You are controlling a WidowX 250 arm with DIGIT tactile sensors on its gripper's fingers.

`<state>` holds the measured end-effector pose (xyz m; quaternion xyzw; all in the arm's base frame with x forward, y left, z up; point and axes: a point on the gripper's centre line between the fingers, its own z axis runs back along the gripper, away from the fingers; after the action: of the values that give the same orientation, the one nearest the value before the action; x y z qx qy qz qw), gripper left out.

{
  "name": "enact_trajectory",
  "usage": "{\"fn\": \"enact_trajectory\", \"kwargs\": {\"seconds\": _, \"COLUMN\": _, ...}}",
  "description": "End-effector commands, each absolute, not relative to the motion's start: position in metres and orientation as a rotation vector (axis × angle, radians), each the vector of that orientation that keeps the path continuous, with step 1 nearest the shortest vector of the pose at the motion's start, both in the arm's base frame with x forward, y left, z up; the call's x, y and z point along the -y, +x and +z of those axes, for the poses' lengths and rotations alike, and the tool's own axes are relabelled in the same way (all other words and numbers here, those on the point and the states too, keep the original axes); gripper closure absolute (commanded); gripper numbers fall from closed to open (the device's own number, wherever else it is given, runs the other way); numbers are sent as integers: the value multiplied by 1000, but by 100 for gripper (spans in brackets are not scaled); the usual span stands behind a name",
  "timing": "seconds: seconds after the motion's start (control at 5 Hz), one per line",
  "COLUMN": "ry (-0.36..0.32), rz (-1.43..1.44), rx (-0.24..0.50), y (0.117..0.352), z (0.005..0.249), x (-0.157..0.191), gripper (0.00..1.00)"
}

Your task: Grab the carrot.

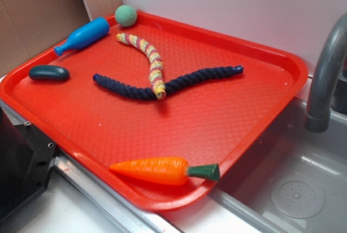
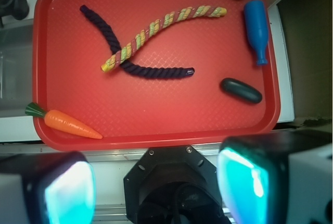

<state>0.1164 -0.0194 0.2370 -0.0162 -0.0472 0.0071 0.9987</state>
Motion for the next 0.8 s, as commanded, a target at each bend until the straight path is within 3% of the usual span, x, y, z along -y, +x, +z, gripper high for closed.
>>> {"fn": "enact_trajectory", "kwargs": {"seconds": 0.0, "ry": -32, "rz": 14, "rx": 94, "y": 116, "z": 237, "x": 19, "gripper": 0}}
{"fn": "enact_trajectory", "kwargs": {"seconds": 0.2, "ry": -21, "rz": -237, "rx": 108, "y": 127, "z": 187, "x": 69, "gripper": 0}}
{"fn": "enact_trajectory", "kwargs": {"seconds": 0.4, "ry": 31, "rz": -489, "rx": 133, "y": 121, "z": 162, "x": 118, "gripper": 0}}
{"fn": "enact_trajectory", "kwargs": {"seconds": 0.6, "ry": -78, "rz": -733, "rx": 182, "y": 110, "z": 139, "x": 139, "gripper": 0}}
